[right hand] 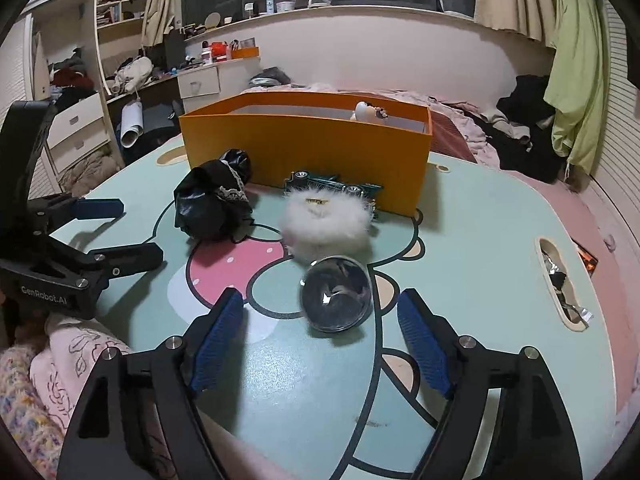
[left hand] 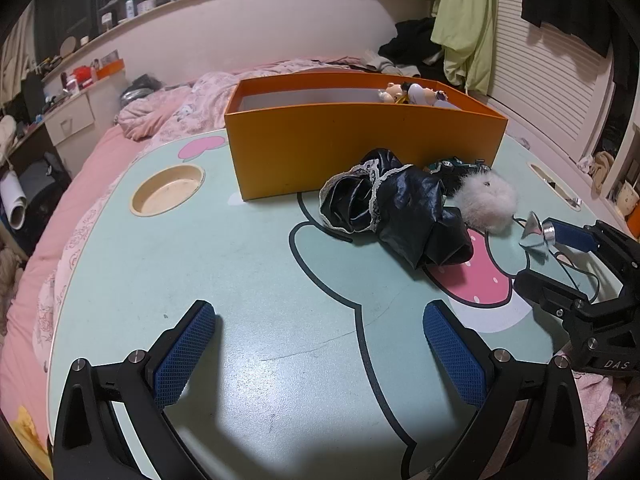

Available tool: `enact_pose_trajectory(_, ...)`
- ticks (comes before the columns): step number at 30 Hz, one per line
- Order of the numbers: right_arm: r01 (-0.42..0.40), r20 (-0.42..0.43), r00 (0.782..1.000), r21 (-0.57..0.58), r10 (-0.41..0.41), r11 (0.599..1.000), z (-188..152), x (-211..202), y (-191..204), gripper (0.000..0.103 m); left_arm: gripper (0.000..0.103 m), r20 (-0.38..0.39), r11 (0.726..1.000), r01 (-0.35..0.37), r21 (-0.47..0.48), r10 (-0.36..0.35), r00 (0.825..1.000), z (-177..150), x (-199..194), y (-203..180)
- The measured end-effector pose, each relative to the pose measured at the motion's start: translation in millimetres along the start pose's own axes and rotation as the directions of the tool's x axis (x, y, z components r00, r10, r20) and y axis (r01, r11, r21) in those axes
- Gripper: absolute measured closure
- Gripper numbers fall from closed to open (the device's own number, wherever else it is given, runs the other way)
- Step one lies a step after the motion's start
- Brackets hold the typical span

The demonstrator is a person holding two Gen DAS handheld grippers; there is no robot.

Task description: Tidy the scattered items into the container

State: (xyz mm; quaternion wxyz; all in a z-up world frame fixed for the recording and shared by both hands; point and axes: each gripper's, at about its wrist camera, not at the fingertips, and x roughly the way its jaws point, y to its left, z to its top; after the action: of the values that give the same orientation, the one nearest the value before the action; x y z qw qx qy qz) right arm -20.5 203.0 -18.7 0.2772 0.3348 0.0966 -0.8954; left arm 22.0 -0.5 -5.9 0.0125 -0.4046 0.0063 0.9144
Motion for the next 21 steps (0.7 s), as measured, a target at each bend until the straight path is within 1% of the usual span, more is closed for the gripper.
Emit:
enact_pose_trajectory(5, -0.001, -0.008, 1.000, -0.001, 0.001, 1.000, 2, 3, -1, 0.022, 0.000, 0.000, 1.000, 0.000, 0.000, 0.000, 1.000, 0, 0, 0)
enact_pose_trajectory(10, -0.002, -0.046, 0.999, -0.004, 0.002, 1.000, 10, 8, 1, 0.022, 0.000, 0.000, 1.000, 0.001, 0.000, -0.001, 1.000, 0, 0, 0)
enact_pose_trajectory(13, -0.008, -0.052, 0.999, -0.010, 0.007, 1.000, 11, 10, 2, 0.022, 0.000, 0.000, 1.000, 0.001, -0.001, -0.001, 1.000, 0, 0, 0)
enact_pose_trajectory(15, -0.034, -0.034, 0.999, -0.032, 0.033, 0.999, 10, 8, 5, 0.051, 0.000, 0.001, 1.000, 0.001, -0.001, -0.001, 1.000, 0, 0, 0)
enact_pose_trajectory(16, -0.043, -0.017, 0.999, -0.051, 0.042, 0.998, 10, 8, 8, 0.075, 0.000, 0.000, 1.000, 0.001, -0.001, -0.001, 1.000, 0, 0, 0)
enact_pose_trajectory(17, -0.047, -0.008, 0.999, -0.061, 0.046, 0.997, 10, 8, 10, 0.081, 0.000, 0.001, 1.000, 0.001, -0.001, -0.001, 1.000, 0, 0, 0)
enact_pose_trajectory(21, -0.054, 0.025, 0.998, -0.062, 0.055, 0.997, 4, 2, 10, 0.083, 0.000, 0.001, 1.000, 0.001, -0.001, -0.001, 1.000, 0, -1, 0)
